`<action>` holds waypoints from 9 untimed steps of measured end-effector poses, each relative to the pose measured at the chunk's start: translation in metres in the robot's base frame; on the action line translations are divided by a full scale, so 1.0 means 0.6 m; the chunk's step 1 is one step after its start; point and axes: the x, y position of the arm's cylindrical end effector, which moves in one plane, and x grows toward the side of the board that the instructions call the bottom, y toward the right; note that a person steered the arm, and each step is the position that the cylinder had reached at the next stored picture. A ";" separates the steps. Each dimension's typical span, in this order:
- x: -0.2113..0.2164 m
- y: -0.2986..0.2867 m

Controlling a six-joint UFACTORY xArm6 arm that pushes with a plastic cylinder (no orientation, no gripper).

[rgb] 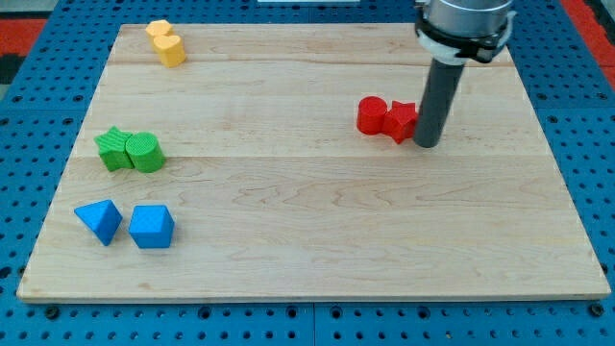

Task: Push red star diagonally below red circle

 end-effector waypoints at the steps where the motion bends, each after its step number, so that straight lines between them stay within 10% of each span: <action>1: -0.016 0.005; 9: -0.056 -0.190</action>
